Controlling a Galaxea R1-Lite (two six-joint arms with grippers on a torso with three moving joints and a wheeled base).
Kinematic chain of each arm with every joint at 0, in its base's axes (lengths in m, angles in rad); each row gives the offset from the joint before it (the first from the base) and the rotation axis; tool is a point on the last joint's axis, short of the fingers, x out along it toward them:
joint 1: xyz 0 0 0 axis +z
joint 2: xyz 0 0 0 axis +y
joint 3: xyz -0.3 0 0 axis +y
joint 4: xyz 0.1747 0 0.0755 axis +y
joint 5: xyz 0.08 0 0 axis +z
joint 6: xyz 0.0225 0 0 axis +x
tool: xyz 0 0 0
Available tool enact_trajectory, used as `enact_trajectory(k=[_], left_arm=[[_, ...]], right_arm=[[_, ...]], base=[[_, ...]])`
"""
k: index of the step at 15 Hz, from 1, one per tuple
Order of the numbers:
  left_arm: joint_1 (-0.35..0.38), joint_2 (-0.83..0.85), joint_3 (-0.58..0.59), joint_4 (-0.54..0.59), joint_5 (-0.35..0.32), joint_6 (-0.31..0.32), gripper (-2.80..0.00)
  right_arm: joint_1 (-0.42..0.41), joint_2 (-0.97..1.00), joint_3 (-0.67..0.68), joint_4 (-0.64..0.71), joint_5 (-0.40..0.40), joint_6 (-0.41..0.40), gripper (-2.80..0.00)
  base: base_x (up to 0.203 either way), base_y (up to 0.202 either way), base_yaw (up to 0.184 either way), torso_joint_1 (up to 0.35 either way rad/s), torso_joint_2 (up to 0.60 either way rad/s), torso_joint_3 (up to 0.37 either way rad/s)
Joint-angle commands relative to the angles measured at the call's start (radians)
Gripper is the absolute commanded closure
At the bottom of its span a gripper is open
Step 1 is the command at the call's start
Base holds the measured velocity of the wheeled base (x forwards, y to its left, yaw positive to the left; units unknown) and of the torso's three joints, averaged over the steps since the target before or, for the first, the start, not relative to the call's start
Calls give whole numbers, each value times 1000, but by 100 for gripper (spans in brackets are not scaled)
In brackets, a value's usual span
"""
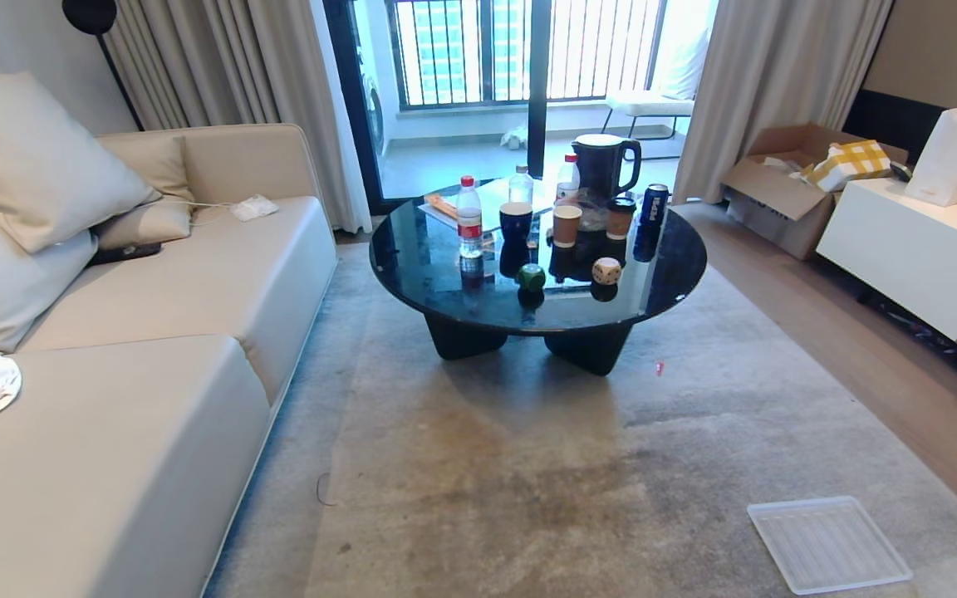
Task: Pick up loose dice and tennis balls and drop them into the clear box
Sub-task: Pick up toys out of the box
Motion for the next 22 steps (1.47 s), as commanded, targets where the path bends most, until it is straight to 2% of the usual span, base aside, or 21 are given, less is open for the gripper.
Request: enact_trajectory(k=[1,19,22], left_arm=[[0,0,0,1,1,2,0],[0,0,0,0,-1,3,0],[0,0,0,1,-23,45,0]], right_arm=[[0,0,0,1,0,0,0],[0,0,0,1,0,0,0],[0,0,0,1,0,0,0]], base=[[182,0,4,3,2,2],[183,0,0,2,2,3],[186,0,-1,2,2,4]])
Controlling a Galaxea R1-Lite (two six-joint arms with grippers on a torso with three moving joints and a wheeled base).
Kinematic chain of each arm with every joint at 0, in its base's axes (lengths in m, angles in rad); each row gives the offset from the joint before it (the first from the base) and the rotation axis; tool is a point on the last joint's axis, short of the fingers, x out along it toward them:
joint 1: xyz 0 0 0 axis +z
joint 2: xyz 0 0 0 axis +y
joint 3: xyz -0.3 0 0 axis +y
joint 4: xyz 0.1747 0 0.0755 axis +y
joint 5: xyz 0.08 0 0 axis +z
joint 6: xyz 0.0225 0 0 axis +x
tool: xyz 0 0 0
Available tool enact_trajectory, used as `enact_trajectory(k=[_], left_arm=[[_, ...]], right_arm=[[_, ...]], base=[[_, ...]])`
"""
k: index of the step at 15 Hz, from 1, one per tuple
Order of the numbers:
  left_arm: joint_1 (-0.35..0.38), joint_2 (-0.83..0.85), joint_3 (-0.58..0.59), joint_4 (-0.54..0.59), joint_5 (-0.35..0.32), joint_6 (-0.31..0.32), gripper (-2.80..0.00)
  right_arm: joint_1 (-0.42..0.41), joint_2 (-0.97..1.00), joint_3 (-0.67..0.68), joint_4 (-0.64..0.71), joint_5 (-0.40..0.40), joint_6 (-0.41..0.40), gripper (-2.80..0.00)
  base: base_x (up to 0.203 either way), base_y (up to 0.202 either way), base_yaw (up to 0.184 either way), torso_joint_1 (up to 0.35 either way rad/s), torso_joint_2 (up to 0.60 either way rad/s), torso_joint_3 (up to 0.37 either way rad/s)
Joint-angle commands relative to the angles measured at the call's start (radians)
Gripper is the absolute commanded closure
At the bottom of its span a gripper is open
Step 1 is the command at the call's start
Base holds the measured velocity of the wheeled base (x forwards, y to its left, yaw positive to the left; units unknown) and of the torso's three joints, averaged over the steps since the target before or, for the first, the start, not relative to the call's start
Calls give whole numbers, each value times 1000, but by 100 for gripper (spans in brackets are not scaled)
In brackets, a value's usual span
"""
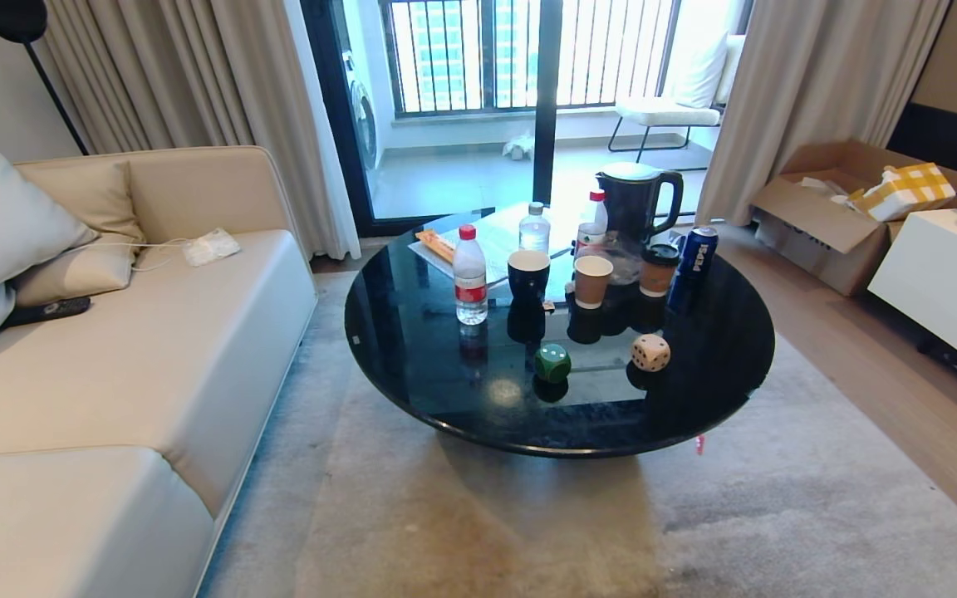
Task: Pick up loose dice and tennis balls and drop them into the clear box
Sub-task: Pick up toys out of the box
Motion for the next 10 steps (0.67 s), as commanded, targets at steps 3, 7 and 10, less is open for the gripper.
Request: enact_trajectory(k=[3,7,10], left_arm=[[0,0,0,0,-18,9,0],[0,0,0,-3,-32,48,0],[0,0,0,-3,-32,49,0]], right_arm=[[0,0,0,1,0,0,0],[0,0,0,1,0,0,0],[0,0,0,1,0,0,0]], base=[[184,0,0,2,3,2],[183,0,-2,1,4,2],[160,0,-2,3,3,1]])
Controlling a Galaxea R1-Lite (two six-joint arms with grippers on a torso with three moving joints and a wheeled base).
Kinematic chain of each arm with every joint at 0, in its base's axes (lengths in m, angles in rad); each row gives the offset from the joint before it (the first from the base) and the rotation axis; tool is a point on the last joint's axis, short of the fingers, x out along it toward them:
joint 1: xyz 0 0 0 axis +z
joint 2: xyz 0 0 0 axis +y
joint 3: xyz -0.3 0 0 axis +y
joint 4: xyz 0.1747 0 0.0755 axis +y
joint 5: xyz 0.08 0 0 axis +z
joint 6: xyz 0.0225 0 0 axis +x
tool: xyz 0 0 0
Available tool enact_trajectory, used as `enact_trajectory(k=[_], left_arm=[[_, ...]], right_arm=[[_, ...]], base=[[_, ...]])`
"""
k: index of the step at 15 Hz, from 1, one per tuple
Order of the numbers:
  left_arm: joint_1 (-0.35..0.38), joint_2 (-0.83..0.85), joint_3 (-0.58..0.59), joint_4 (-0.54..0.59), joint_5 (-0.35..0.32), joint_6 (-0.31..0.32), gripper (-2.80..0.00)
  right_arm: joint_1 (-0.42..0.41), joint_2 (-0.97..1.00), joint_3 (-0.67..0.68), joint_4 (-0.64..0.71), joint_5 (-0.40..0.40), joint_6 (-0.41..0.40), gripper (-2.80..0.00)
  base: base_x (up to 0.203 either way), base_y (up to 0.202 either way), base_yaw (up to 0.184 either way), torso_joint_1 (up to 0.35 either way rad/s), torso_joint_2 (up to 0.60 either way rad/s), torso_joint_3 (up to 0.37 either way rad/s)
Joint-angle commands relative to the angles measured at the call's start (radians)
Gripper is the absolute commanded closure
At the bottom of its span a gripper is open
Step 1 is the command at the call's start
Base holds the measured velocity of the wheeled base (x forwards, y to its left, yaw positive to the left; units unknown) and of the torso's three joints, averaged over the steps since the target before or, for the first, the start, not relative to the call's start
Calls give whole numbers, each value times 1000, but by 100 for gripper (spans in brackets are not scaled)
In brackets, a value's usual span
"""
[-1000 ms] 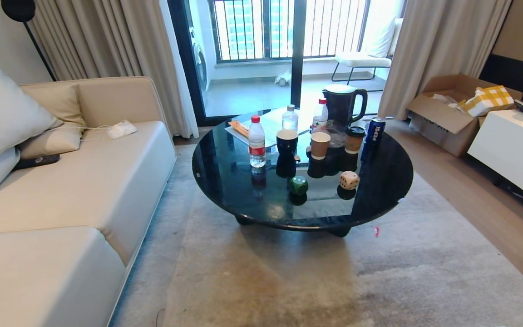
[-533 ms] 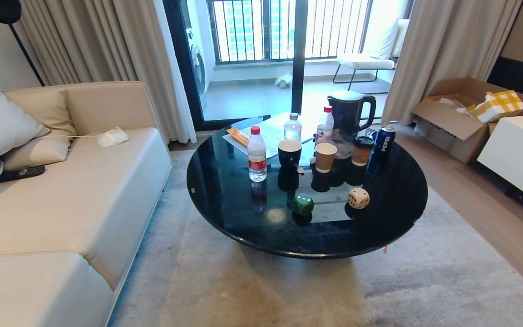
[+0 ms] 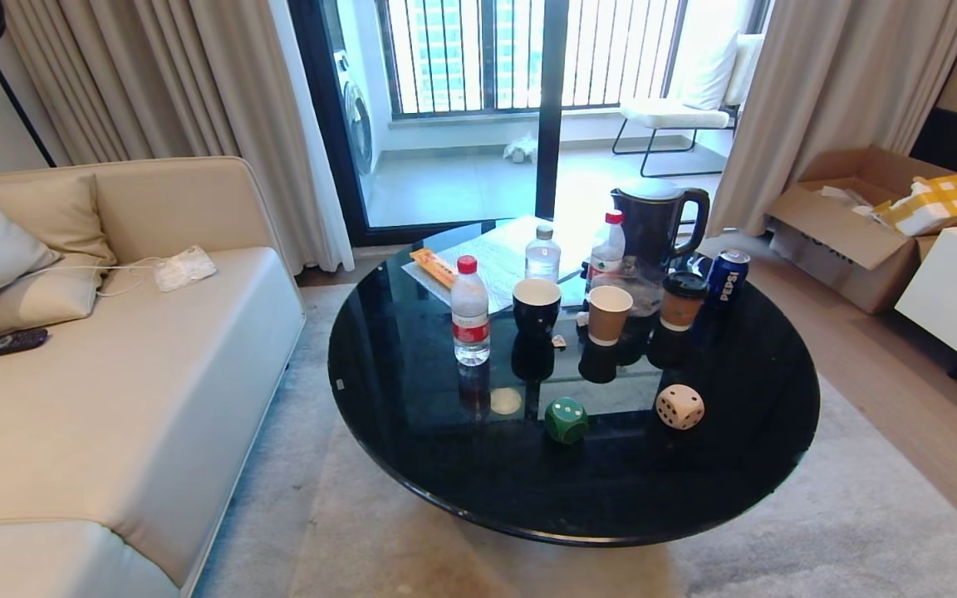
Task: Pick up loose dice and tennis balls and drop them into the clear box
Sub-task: Pick up toys out of the box
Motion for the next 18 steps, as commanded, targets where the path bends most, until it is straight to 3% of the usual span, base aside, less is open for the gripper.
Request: enact_trajectory(k=[1,3,5,18], left_arm=[[0,0,0,-1,0,0,0],[0,0,0,1,-2,4,0],[0,0,0,-4,-6,53,0],[0,0,0,-4,-6,51,0]], right_arm=[[0,0,0,1,0,0,0],[0,0,0,1,0,0,0],[0,0,0,1,0,0,0],[0,0,0,1,0,0,0]], base=[[53,0,10,7,7,2],[0,0,0,0,0,0],[0,0,0,0,0,0],[0,0,0,0,0,0]])
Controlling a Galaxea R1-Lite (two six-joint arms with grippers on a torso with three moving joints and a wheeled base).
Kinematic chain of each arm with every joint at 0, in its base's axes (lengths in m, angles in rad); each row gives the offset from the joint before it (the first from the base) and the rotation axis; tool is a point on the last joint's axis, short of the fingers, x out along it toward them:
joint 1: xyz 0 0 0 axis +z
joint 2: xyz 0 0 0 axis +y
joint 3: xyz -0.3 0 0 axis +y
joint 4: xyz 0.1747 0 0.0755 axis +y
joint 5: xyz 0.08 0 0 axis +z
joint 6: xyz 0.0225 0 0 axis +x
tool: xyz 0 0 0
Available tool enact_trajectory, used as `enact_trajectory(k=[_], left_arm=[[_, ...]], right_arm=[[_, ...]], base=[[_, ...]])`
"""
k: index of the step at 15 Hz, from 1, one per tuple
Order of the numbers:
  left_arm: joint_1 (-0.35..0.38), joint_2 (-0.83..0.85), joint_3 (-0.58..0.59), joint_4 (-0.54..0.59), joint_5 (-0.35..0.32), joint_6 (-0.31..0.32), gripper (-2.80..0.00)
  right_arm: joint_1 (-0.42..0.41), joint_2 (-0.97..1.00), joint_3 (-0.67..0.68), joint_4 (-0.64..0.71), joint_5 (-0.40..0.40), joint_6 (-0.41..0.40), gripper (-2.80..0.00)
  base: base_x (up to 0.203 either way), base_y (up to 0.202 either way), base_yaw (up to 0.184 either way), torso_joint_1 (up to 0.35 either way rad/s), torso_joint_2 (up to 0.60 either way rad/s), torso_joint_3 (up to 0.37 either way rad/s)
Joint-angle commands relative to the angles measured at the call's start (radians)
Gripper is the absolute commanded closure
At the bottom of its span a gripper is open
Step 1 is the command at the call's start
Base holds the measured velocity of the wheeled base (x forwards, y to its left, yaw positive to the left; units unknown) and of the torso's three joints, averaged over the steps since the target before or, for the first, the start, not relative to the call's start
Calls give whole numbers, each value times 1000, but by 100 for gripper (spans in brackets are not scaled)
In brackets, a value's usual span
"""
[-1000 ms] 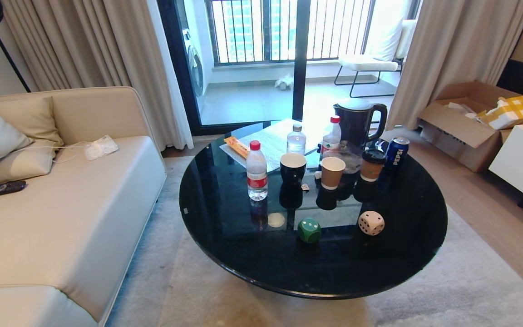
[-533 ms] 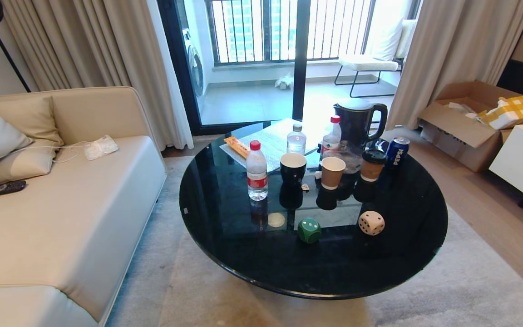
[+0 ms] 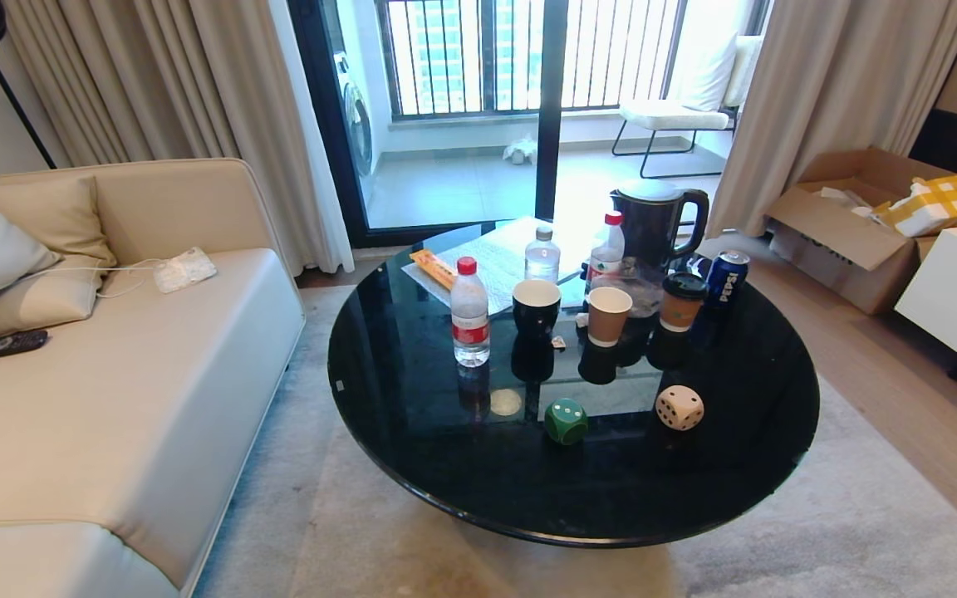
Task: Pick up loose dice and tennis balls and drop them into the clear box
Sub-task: Pick up toys out of the box
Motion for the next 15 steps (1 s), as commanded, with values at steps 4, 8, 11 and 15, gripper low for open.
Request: enact_trajectory(k=[4,8,11,15], left_arm=[[0,0,0,0,0,0,0],[0,0,0,0,0,0,0],[0,0,0,0,0,0,0],[0,0,0,0,0,0,0]], right_arm=[[0,0,0,1,0,0,0],[0,0,0,1,0,0,0],[0,0,0,1,0,0,0],[0,0,0,1,0,0,0]], base=[[0,0,0,0,0,0],[0,0,0,0,0,0],[0,0,0,0,0,0],[0,0,0,1,0,-31]])
